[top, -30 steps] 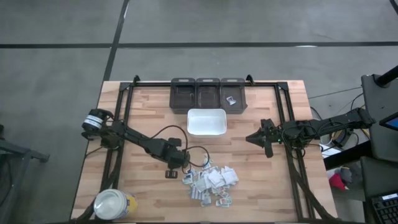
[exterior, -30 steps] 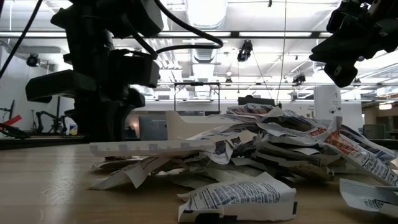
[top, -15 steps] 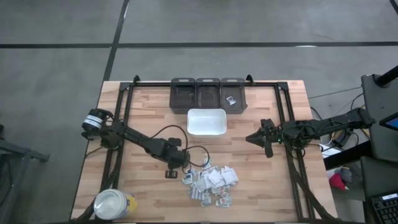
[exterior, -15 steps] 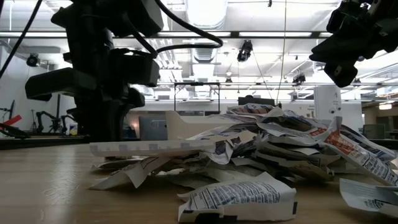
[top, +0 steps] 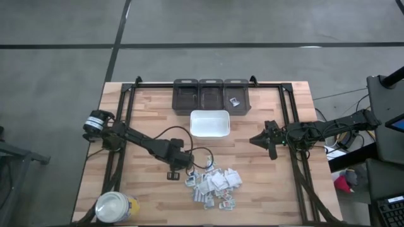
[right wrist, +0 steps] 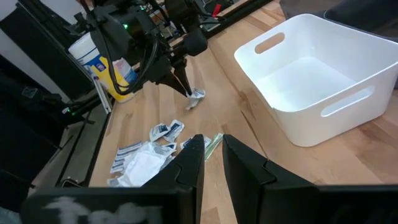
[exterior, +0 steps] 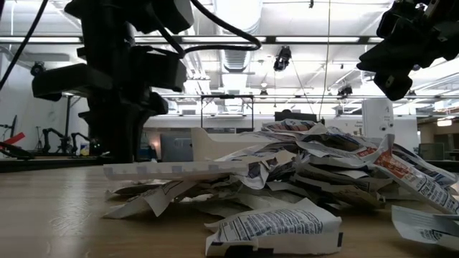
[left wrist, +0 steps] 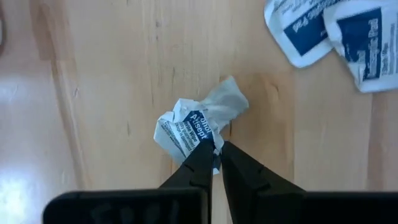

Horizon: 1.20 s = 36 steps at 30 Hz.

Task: Pick & Place First Aid Supplies
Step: Put the white alcohol pad into the right black bin

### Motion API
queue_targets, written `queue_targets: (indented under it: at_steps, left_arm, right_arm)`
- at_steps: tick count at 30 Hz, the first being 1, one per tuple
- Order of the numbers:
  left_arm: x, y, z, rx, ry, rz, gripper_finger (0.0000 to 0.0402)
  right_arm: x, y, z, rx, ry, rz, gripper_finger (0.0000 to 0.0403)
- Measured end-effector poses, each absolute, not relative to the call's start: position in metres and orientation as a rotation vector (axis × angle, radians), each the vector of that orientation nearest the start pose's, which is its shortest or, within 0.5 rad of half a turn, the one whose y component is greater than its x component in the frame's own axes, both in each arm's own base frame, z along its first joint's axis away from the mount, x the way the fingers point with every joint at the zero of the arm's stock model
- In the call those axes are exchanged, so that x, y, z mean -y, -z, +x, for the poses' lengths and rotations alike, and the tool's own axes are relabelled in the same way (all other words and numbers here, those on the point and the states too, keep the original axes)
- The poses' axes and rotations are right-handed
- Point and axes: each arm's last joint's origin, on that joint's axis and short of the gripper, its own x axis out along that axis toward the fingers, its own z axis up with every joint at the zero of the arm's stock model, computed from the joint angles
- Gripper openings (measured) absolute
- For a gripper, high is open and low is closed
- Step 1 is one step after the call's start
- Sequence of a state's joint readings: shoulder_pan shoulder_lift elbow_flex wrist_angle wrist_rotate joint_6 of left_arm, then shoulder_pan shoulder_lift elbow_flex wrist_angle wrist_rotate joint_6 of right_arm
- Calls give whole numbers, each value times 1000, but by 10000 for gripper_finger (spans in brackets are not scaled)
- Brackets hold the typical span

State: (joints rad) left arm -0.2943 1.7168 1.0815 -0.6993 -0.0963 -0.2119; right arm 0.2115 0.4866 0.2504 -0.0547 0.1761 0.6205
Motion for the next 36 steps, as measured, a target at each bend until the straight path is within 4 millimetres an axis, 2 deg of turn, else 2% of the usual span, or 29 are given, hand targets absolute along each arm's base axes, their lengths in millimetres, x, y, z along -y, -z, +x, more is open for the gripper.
queue_targets:
  at_steps: [6,10,17,24,30,36]
  left_arm:
    - [91,-201,311,-1291,38,82,21]
    - [90,-230,320,-1185,66,82,4]
    - [88,-282,338,-979,107,69,1]
    - [83,-325,359,-712,160,67,0]
    - [68,-344,372,-537,219,0,0]
    - [48,-355,381,-407,253,-88,0]
  right_arm:
    - [-23,-200,129,-286,55,561,57]
    - [-23,-200,129,-286,54,561,57]
    - [-23,-202,130,-274,50,564,57]
    - [-23,-208,131,-209,25,558,57]
    - [-26,-223,133,-80,-115,473,57]
    - [-26,-230,133,-29,-134,438,58]
